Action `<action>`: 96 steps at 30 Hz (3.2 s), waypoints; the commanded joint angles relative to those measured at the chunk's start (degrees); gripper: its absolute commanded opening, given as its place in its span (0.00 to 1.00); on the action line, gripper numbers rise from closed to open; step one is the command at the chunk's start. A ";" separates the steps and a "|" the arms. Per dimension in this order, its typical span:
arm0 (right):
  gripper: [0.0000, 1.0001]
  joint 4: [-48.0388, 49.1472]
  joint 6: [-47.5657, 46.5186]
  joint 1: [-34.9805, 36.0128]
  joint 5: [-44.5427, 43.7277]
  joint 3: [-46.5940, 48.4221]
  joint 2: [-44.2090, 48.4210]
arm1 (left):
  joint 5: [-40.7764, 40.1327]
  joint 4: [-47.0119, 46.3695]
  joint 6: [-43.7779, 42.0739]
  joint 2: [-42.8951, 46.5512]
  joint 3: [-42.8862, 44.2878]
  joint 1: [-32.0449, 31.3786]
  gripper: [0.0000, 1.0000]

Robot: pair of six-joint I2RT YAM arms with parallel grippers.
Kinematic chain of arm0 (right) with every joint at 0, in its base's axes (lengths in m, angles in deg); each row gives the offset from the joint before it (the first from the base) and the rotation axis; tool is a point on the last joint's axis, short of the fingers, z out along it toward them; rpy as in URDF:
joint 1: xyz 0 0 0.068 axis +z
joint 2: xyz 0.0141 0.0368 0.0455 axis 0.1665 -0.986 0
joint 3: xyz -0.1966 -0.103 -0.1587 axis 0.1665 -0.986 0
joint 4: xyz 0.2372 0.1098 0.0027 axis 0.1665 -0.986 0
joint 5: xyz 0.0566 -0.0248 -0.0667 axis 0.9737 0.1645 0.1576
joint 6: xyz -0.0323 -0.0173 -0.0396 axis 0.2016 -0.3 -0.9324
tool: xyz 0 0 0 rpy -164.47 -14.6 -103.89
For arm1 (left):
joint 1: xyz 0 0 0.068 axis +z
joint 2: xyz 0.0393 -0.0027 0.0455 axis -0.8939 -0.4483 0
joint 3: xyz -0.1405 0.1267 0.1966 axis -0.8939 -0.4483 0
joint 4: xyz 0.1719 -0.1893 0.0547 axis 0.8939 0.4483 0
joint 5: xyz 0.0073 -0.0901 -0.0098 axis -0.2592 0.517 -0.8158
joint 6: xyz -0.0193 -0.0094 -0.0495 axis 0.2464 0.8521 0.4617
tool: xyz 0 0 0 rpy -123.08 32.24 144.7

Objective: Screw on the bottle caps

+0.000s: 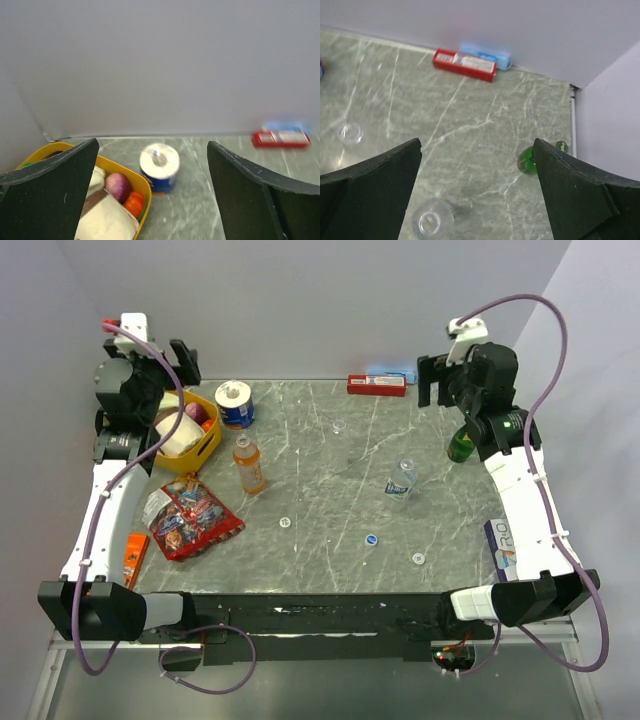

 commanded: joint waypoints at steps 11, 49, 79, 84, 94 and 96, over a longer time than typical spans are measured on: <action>0.92 -14.21 -14.62 -1.52 29.90 -13.62 7.42 | 30.69 10.87 -12.58 3.54 -5.79 -8.38 0.96; 0.16 -20.19 -19.11 -2.40 22.95 -14.00 -4.96 | 27.61 11.32 -16.02 1.78 -8.95 -16.76 0.96; 0.00 -30.30 -38.27 6.39 51.70 10.34 0.49 | 51.87 0.35 -22.43 -12.81 -5.52 -29.59 0.96; 0.00 -29.16 -39.15 6.48 53.36 12.37 -2.59 | 53.80 -2.30 -25.42 -12.28 -7.46 -29.50 0.96; 0.00 -34.77 -44.22 8.50 60.49 20.19 -7.33 | 54.87 -1.14 -30.17 -14.66 -6.14 -30.12 0.96; 0.00 -36.45 -45.30 8.76 60.75 19.58 -7.42 | 55.12 -0.46 -31.92 -15.53 -5.97 -30.56 0.96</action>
